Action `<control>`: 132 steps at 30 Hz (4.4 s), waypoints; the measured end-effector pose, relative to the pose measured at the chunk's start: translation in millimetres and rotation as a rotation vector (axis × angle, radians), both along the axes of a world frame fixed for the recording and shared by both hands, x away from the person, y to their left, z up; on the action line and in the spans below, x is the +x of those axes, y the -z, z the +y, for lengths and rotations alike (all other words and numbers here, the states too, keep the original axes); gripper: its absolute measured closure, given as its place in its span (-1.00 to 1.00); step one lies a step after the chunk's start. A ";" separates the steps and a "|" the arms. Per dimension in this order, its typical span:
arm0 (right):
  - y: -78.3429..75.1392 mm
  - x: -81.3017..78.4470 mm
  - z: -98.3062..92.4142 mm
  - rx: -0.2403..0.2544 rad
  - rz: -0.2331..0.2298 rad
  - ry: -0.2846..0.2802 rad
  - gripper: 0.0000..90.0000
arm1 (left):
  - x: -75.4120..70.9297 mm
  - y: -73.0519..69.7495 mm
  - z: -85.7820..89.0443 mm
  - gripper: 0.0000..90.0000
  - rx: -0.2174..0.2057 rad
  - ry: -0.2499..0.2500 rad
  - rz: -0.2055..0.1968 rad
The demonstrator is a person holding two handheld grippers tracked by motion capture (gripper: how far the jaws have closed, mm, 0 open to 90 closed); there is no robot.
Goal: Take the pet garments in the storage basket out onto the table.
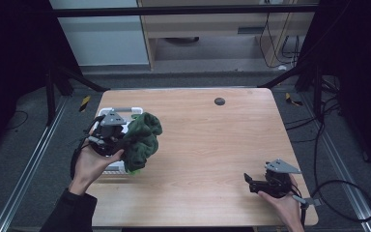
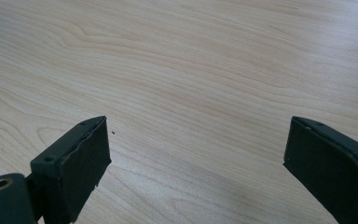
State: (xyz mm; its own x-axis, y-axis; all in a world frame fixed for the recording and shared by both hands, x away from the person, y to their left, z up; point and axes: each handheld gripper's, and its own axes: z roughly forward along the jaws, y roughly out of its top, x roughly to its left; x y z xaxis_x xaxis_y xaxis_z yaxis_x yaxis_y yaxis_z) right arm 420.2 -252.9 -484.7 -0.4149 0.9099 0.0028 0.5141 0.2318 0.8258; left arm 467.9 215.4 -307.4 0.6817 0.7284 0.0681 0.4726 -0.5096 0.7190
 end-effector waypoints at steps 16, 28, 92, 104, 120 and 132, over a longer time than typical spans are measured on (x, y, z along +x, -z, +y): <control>-1.9 -0.2 -1.9 -0.006 -0.022 0.009 -0.85 | 1.3 9.2 -40.6 0.86 0.047 0.098 0.028; -2.0 -0.2 -2.4 -0.011 -0.027 0.012 -0.85 | 4.6 18.7 -64.7 0.86 0.065 0.146 0.047; -2.3 0.2 -6.9 -0.026 -0.052 0.056 -0.86 | 18.7 117.9 -142.6 0.37 0.167 0.290 0.206; -1.8 0.1 -8.0 -0.028 -0.052 0.059 -0.87 | 10.9 105.4 -124.0 -0.37 0.070 0.252 0.119; -2.5 -1.0 -9.4 -0.020 -0.055 0.071 -0.88 | -13.3 85.7 -80.9 -0.53 -0.131 0.150 -0.008; -2.6 -1.9 -9.8 -0.019 -0.058 0.083 -0.89 | -27.9 99.6 -34.1 -0.49 -0.239 0.012 -0.081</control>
